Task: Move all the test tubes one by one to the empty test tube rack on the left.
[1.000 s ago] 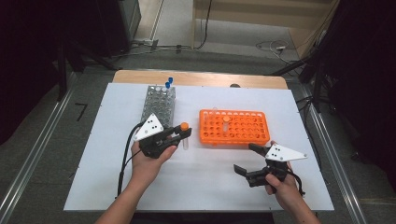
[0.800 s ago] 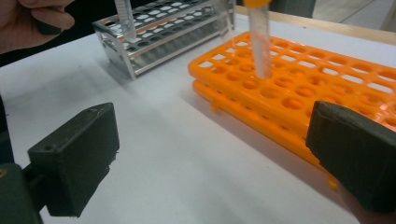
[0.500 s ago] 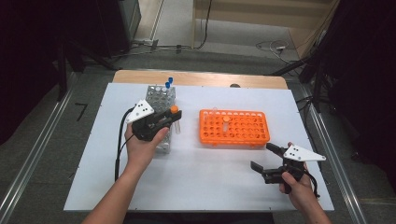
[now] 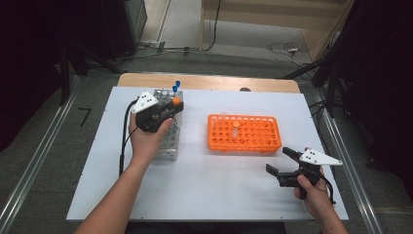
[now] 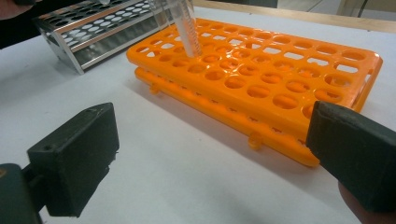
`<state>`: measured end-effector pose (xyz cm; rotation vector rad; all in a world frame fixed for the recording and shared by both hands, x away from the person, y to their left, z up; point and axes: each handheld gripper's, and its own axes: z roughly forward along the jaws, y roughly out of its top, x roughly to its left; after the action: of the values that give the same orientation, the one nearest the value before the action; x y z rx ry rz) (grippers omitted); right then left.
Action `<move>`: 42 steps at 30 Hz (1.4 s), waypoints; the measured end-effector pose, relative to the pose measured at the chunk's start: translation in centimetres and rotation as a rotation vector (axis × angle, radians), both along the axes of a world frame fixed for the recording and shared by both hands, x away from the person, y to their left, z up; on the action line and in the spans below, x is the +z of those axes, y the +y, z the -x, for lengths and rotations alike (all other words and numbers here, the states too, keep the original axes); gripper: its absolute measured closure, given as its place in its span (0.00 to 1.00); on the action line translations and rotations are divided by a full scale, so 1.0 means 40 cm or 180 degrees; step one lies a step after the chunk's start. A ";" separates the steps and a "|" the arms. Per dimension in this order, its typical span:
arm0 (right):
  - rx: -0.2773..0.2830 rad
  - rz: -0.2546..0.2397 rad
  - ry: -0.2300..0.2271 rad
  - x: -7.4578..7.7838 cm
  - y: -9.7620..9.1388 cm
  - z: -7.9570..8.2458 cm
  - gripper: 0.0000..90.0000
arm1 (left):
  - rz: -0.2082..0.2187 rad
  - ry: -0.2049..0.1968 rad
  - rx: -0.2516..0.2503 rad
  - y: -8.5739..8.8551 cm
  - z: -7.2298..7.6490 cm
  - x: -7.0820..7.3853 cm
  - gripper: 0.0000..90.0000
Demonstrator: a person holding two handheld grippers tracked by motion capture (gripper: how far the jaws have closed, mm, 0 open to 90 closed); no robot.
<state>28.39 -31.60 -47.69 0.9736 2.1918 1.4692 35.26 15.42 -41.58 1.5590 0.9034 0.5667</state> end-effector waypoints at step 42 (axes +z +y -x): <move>0.0029 0.0067 0.0030 -0.016 0.005 -0.003 0.01 | -0.0248 0.0135 0.0729 0.002 -0.177 -0.031 0.83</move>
<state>28.49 -31.41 -48.33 0.9668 2.2166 1.4456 42.36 15.51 -42.83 1.5519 1.1122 0.7411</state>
